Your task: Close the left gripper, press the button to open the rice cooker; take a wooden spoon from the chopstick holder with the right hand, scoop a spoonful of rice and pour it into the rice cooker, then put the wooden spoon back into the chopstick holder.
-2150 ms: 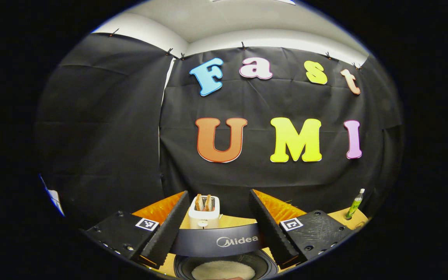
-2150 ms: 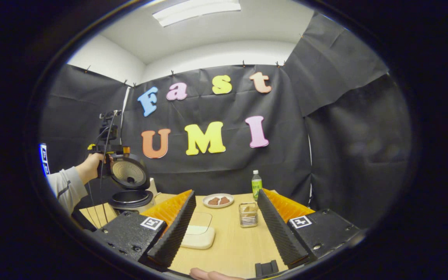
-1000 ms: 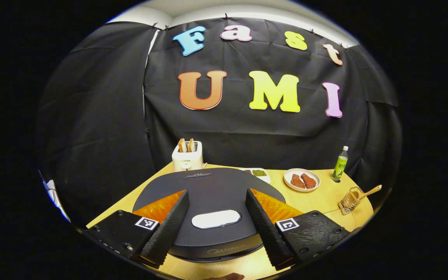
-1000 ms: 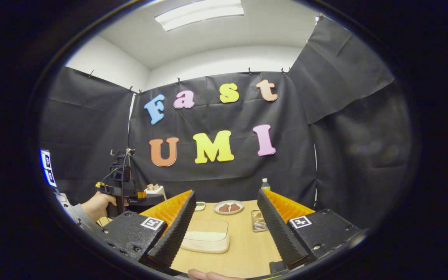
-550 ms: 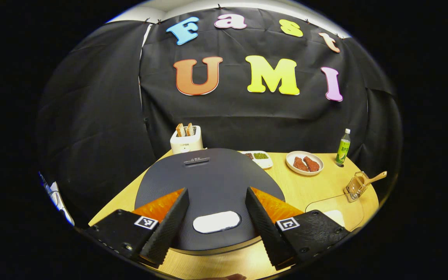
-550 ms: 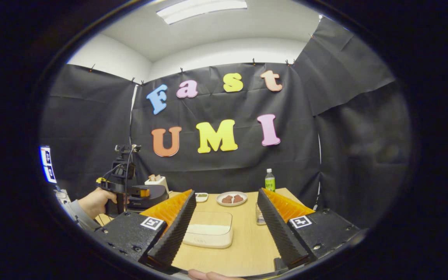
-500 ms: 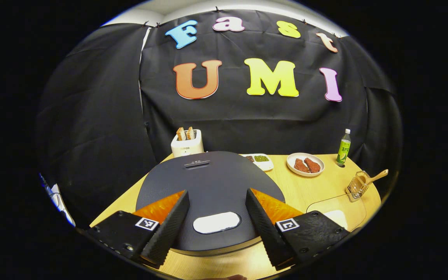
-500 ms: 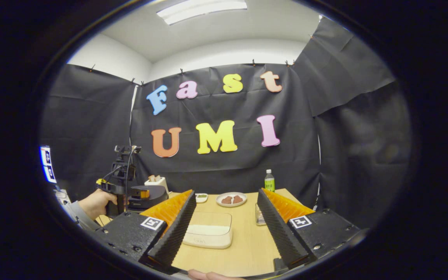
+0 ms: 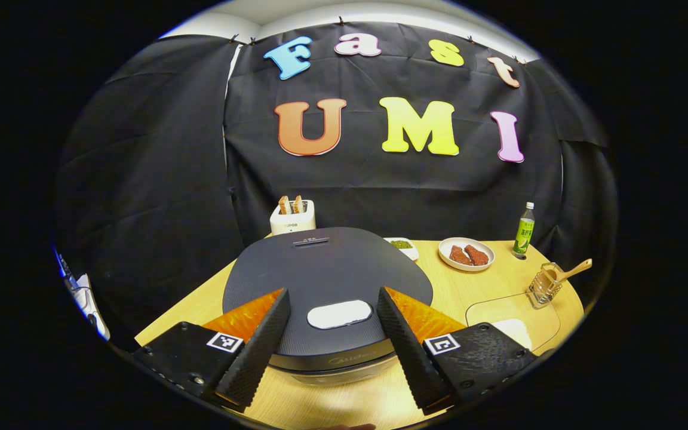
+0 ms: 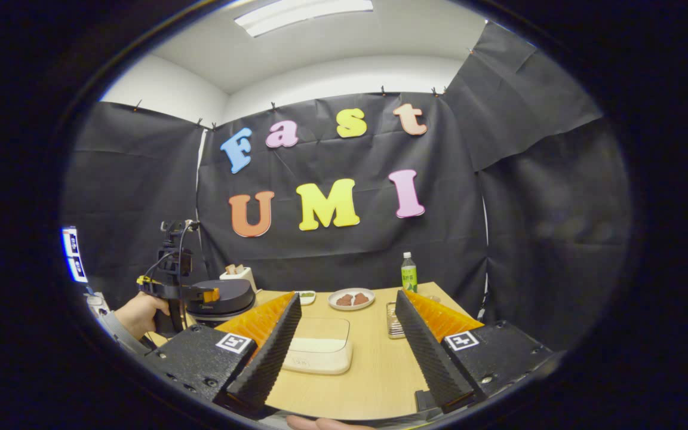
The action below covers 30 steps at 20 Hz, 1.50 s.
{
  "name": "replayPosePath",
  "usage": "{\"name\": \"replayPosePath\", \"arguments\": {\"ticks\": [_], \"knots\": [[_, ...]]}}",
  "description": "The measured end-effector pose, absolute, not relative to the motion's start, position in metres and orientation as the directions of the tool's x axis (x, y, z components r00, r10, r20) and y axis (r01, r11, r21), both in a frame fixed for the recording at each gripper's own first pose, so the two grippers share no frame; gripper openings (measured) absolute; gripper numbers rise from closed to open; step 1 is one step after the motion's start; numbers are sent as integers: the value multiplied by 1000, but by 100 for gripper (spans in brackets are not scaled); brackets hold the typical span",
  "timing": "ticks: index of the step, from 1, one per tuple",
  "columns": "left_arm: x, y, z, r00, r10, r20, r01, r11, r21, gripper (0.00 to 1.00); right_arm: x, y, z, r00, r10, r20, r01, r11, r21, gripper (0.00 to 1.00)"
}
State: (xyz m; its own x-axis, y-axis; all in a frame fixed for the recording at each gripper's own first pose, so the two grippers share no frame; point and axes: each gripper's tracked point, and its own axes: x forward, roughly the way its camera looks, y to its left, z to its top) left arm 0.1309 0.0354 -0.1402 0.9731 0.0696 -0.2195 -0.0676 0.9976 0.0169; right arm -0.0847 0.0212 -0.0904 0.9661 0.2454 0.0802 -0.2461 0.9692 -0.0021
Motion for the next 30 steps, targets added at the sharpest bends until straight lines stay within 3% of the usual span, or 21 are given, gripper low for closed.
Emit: {"name": "replayPosePath", "arguments": {"ticks": [13, 14, 15, 20, 24, 30], "knots": [[116, 30, -144, 985, 134, -107, -133, 991, 22, 91, -79, 11, -99, 973, 221, 70, -221, 975, -8, 98], [113, 28, -143, 986, 126, -107, -125, 992, 9, 81, -78, 11, -98, 974, 218, 69, -217, 976, -9, 98], [112, 27, -141, 987, 118, -109, -118, 993, 4, 91, -78, 11, -98, 974, 216, 69, -216, 976, -8, 100], [92, 19, -136, 989, 83, -124, -80, 996, 32, 93, -75, 10, -94, 977, 199, 74, -199, 980, -12, 100], [49, 19, -108, 994, 104, -46, -102, 994, 28, 93, -72, 7, -92, 982, 174, 80, -173, 985, -17, 98], [-20, -25, -87, 999, -44, 6, 44, 999, -15, 93, -80, 3, -80, 984, 133, 121, -131, 991, -22, 100]]}}
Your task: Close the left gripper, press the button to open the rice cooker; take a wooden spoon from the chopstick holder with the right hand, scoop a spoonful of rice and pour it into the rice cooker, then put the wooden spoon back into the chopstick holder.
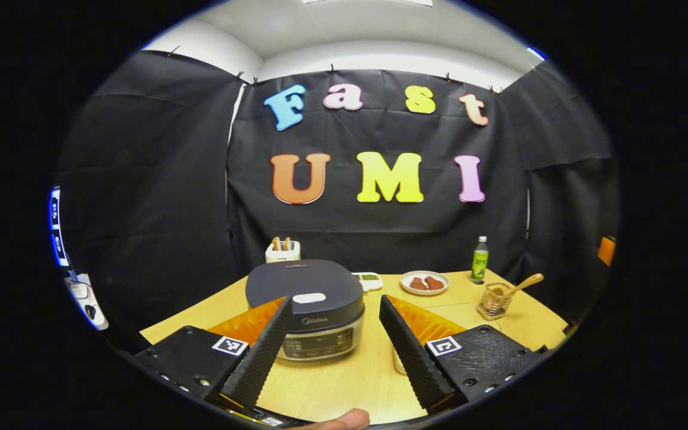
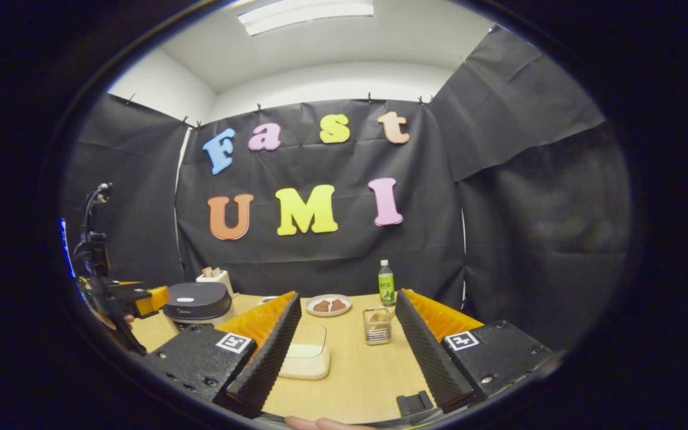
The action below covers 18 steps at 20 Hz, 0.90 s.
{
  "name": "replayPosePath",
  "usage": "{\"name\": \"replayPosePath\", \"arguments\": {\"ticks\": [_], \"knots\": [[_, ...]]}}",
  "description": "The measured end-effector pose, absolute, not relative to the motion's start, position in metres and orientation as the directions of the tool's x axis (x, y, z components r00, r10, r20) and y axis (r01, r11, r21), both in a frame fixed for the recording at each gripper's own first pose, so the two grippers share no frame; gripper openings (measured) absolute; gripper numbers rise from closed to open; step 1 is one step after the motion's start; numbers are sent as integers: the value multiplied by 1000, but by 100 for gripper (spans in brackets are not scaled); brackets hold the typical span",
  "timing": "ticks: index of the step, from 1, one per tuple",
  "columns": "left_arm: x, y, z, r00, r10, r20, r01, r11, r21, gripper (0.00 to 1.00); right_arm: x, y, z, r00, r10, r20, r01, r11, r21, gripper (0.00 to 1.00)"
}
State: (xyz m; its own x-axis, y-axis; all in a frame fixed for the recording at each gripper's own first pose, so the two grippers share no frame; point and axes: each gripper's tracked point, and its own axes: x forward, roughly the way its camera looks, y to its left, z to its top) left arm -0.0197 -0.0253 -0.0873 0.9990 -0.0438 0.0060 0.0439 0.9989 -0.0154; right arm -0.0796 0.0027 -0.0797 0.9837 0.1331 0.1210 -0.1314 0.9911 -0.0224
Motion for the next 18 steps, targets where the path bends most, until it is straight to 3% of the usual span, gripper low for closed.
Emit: {"name": "replayPosePath", "arguments": {"ticks": [9, 18], "knots": [[-84, -15, -51, 995, -26, 91, 24, 999, 32, 93, -109, -10, -47, 976, 77, 204, -62, 995, -79, 100], [-118, -12, -21, 981, -43, 187, 43, 999, 4, 93, -112, -19, -43, 980, 70, 186, -58, 996, -69, 100]]}}
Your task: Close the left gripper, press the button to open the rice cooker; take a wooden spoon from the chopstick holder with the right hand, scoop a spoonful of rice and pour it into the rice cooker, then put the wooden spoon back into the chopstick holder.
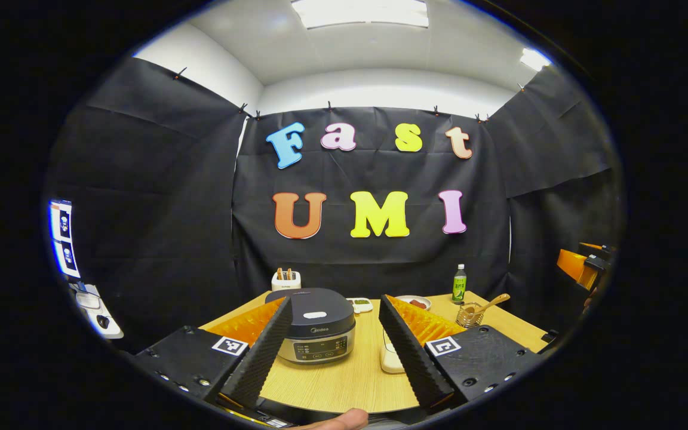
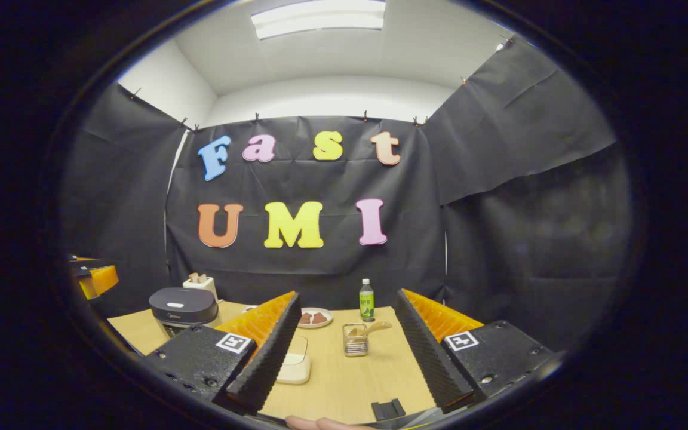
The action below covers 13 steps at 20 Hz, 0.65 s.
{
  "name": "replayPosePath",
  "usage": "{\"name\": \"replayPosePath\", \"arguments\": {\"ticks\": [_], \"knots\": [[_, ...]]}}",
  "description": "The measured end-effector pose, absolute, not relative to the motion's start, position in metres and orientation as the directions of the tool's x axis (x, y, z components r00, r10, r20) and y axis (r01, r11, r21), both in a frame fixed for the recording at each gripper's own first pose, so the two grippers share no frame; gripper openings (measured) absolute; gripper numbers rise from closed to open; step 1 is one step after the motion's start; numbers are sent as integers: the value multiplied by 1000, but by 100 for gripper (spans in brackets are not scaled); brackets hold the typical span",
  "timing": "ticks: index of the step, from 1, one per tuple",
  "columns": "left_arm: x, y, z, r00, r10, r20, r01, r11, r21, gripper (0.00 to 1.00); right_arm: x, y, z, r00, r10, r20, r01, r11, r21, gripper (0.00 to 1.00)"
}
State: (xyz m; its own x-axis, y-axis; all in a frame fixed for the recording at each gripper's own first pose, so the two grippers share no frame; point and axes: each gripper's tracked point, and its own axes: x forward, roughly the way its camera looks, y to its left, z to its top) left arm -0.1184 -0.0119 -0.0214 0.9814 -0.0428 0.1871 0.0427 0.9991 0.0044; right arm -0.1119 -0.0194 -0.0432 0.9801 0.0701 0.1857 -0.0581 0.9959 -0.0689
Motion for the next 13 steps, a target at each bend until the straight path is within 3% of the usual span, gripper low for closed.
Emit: {"name": "replayPosePath", "arguments": {"ticks": [7, 13], "knots": [[-134, -17, -3, 965, -60, 254, 64, 998, -10, 93, -116, -28, -35, 978, 51, 203, -40, 998, -57, 100], [-132, -26, -6, 966, -71, 248, 73, 997, 0, 93, -125, -23, -27, 972, 60, 226, -44, 996, -74, 100]]}}
